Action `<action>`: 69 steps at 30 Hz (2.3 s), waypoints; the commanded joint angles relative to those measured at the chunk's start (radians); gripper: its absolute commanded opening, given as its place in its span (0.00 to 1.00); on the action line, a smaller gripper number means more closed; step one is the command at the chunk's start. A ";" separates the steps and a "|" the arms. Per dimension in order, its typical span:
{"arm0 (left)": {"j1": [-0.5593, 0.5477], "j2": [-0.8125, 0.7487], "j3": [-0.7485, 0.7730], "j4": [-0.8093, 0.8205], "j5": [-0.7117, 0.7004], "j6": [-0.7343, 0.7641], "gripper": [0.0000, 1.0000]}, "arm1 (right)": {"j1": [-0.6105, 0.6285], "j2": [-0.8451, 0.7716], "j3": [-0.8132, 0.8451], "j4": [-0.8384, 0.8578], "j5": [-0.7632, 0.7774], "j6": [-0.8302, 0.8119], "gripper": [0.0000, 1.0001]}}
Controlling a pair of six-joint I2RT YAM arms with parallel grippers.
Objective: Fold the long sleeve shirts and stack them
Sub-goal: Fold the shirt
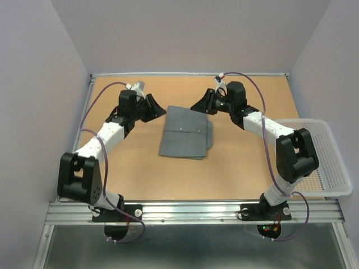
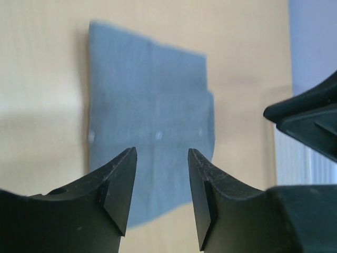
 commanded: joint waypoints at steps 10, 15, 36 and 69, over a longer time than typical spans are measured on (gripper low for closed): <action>0.011 0.636 0.548 0.162 0.148 -0.037 0.54 | -0.036 0.377 0.196 0.410 0.213 0.341 0.37; 0.011 0.768 0.555 0.248 0.171 -0.108 0.50 | -0.080 0.516 0.124 0.571 0.227 0.452 0.37; 0.040 0.346 0.229 0.081 -0.151 0.153 0.60 | -0.151 0.220 0.136 0.012 0.164 -0.031 0.61; -0.328 0.346 0.106 -0.241 -0.564 0.102 0.54 | 0.070 0.193 0.077 -0.334 0.641 -0.298 0.37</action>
